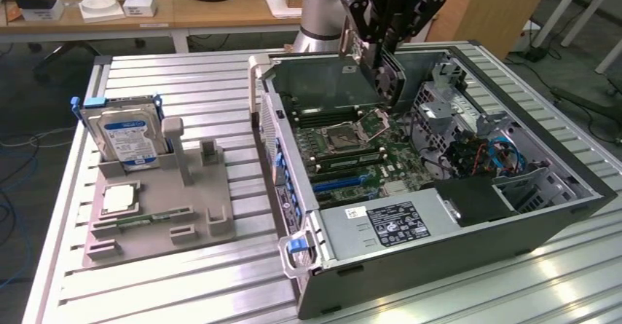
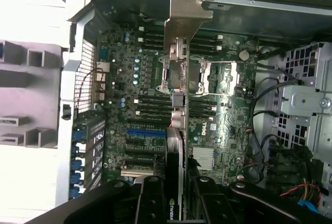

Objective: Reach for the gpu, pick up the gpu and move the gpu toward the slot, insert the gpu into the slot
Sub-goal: 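Insert the gpu into the slot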

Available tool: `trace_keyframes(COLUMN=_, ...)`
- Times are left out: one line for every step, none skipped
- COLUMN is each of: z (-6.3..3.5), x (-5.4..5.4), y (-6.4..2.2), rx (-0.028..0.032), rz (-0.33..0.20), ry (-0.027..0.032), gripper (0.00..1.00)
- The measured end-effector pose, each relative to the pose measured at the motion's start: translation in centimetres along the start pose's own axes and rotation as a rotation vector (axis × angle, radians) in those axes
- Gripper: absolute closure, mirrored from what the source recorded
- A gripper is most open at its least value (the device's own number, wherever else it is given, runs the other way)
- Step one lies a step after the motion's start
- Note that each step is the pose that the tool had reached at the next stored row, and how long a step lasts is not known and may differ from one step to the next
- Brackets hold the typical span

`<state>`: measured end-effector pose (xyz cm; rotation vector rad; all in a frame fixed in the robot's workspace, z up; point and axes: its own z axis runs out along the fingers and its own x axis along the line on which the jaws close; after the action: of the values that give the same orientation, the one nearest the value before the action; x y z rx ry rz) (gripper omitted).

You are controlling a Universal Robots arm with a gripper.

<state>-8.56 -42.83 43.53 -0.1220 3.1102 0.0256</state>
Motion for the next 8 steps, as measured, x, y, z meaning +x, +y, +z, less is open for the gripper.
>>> trace_keyframes(z=0.0, x=0.0, y=0.0, rx=-0.0005, rz=-0.018, ry=0.0003, gripper=0.74)
trace_keyframes(z=0.0, x=0.0, y=0.0, rx=-0.0009, rz=-0.034, ry=0.0005, gripper=0.74)
trace_keyframes(z=0.0, x=0.0, y=0.0, rx=-0.0014, rz=-0.052, ry=0.0008, gripper=0.74)
trace_keyframes(z=0.0, x=0.0, y=0.0, rx=-0.0023, rz=-0.082, ry=0.0013, gripper=0.74)
trace_keyframes(z=0.0, x=0.0, y=0.0, rx=-0.003, rz=-0.104, ry=0.0017, gripper=0.74)
trace_keyframes(z=0.0, x=0.0, y=0.0, rx=-0.0034, rz=-0.12, ry=0.0019, gripper=0.74)
trace_keyframes(z=0.01, x=0.0, y=0.0, rx=-0.0039, rz=-0.135, ry=0.0021, gripper=0.74)
trace_keyframes(z=0.01, x=0.0, y=0.0, rx=-0.0045, rz=-0.154, ry=0.0024, gripper=0.74)
